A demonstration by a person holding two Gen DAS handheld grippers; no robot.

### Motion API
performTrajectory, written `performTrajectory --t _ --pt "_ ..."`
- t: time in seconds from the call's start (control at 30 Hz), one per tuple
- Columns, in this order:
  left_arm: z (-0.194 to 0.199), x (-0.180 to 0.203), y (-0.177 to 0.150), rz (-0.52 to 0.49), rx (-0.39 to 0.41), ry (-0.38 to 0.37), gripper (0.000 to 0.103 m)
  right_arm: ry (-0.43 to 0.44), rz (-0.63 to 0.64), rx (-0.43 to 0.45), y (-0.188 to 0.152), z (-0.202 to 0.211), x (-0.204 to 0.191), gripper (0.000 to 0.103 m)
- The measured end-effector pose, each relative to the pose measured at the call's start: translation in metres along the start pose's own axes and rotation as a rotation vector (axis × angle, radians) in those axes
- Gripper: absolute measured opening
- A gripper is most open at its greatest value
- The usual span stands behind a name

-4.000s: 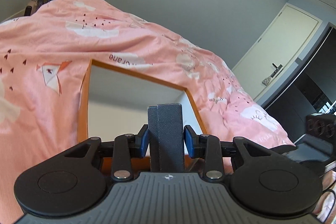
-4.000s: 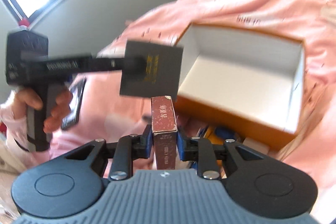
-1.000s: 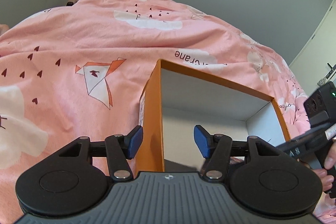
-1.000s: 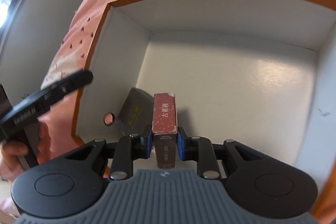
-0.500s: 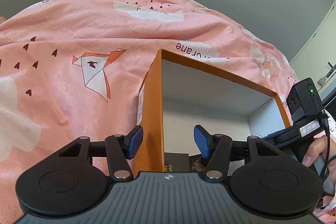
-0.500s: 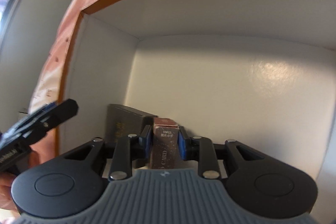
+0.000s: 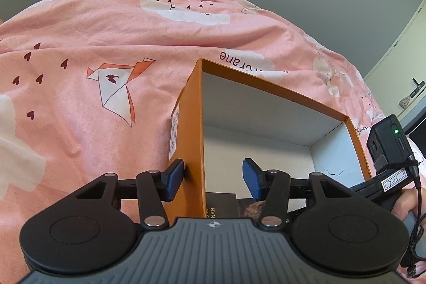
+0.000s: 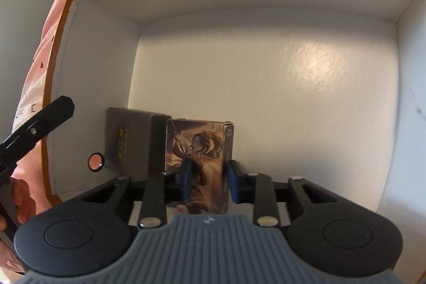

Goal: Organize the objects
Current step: 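Lower the red-brown card box into the orange box and open the right gripper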

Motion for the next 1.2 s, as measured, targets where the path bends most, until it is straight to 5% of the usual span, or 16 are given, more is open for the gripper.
performTrajectory --t 0.23,0.33,0.47,0.63,1.2 --pt "0.000 0.001 0.001 0.003 0.004 0.002 0.058 -0.015 0.015 0.009 -0.001 -0.001 -0.006 0.030" --pt "-0.001 0.001 0.003 -0.003 0.012 0.019 0.058 -0.086 0.121 0.105 0.009 0.016 -0.009 0.030" --pt "-0.001 0.000 0.003 0.008 0.019 0.027 0.055 -0.019 0.192 0.201 0.021 0.027 -0.037 0.029" --pt "0.002 -0.002 0.004 0.028 0.029 0.033 0.053 -0.033 0.247 0.272 0.037 0.013 -0.061 0.022" --pt "0.006 -0.006 0.003 0.059 0.030 0.017 0.046 0.038 0.242 0.143 0.020 -0.030 -0.078 0.017"
Point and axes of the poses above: each gripper's, at about its wrist camera, not at the fingertips, and z roughly against the way its jaws point, x to its right, y to its top, the point moved 9 cm from there along -z, roughly the way its jaws point, and after that the axes turned 7 degrees about -z, right-handed, at the moved point
